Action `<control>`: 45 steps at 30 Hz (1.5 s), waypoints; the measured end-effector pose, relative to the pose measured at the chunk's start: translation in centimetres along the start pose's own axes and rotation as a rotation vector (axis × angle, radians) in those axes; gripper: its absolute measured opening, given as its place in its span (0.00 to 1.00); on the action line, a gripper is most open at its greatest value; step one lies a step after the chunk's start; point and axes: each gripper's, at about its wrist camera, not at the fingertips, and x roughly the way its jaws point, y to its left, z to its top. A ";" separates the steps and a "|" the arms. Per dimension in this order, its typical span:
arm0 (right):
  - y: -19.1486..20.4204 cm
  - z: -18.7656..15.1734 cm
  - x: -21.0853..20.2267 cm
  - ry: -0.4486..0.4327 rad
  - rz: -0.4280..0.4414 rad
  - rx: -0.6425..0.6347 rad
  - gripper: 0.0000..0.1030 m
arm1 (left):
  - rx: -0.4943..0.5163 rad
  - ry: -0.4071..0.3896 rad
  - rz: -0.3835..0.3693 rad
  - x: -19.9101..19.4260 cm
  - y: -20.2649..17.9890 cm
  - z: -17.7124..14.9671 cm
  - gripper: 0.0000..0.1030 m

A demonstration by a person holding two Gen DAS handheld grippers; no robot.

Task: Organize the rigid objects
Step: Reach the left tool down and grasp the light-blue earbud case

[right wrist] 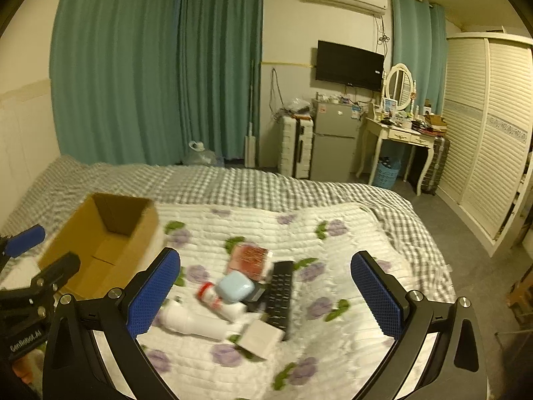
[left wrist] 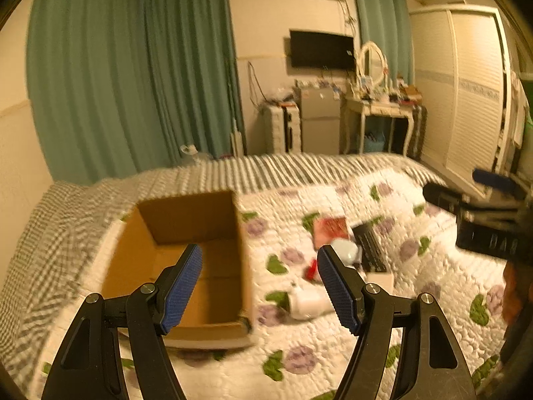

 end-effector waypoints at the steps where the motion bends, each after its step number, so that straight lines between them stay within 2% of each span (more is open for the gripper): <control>1: -0.4 0.0 0.4 0.013 -0.003 -0.007 1.00 | 0.007 0.020 -0.011 0.7 -0.5 -0.3 0.72; 6: -2.3 -1.2 3.2 0.118 -0.021 -0.017 1.00 | 0.041 0.119 -0.058 4.5 -3.3 -2.5 0.72; 11: -3.2 -2.2 6.1 0.209 -0.026 -0.009 1.00 | 0.078 0.179 -0.077 8.2 -5.6 -3.3 0.72; 16: -3.6 -1.5 8.1 0.248 0.005 -0.035 1.00 | 0.089 0.204 -0.127 11.5 -7.1 -2.5 0.72; 20: -4.5 -1.3 10.7 0.274 -0.001 -0.092 1.00 | 0.083 0.220 -0.159 14.6 -8.2 -1.5 0.72; 26: -6.2 -3.1 15.8 0.400 0.015 -0.092 1.00 | 0.108 0.249 -0.211 18.0 -10.0 -1.4 0.69; 30: -6.0 -3.9 17.1 0.448 0.043 -0.104 1.00 | 0.109 0.262 -0.249 19.6 -10.6 -1.6 0.66; 31: -5.9 -4.0 17.2 0.450 0.047 -0.110 1.00 | 0.111 0.259 -0.252 19.9 -10.6 -1.7 0.54; 35: -5.3 -4.4 17.7 0.463 0.057 -0.134 1.00 | 0.123 0.252 -0.275 19.6 -10.3 -1.7 0.54; 39: -4.9 -4.5 17.6 0.465 0.064 -0.137 1.00 | 0.114 0.215 -0.224 17.9 -9.1 -1.6 0.54; 45: -4.3 -4.9 16.1 0.486 0.087 -0.120 1.00 | 0.112 0.216 -0.141 15.2 -7.0 -2.1 0.54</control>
